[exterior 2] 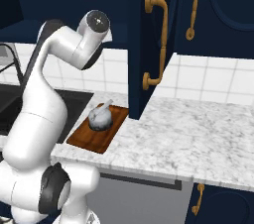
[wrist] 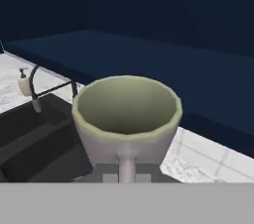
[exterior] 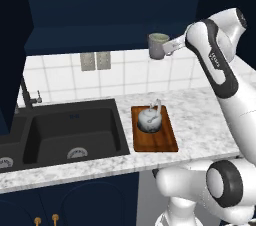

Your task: Pick the kettle from the counter and place it on the tray. Then pick the mug from the cabinet and place it on the tray. Then close the cabinet doors.

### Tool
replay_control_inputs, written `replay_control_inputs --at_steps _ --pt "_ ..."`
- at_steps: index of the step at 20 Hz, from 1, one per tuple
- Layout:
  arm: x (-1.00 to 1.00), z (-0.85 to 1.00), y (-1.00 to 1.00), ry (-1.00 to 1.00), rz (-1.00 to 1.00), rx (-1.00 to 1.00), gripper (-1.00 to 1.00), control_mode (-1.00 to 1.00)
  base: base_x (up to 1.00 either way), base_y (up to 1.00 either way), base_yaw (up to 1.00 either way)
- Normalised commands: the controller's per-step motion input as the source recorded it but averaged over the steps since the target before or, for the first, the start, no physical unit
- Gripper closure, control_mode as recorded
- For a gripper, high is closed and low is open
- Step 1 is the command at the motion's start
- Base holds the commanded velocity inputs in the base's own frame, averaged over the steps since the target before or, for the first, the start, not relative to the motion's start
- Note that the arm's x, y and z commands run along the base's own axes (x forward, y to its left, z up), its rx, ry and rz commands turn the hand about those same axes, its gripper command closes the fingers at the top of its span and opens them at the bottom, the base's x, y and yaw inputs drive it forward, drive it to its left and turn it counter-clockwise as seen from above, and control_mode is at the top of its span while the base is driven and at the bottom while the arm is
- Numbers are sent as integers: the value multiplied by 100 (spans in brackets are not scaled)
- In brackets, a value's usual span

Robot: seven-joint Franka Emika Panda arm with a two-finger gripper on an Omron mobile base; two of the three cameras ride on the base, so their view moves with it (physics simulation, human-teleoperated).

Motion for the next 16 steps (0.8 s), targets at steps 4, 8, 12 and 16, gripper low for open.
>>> replay_control_inputs --at_steps 4,8,12,16 --pt "-89 -96 14 1 19 0 100 -100 0 0 0" --pt "-65 -100 19 0 13 0 100 -100 0 0 0" --pt "-33 -100 26 1 10 0 100 -100 0 0 0" --pt "-5 -98 18 0 8 0 100 -100 0 0 0"
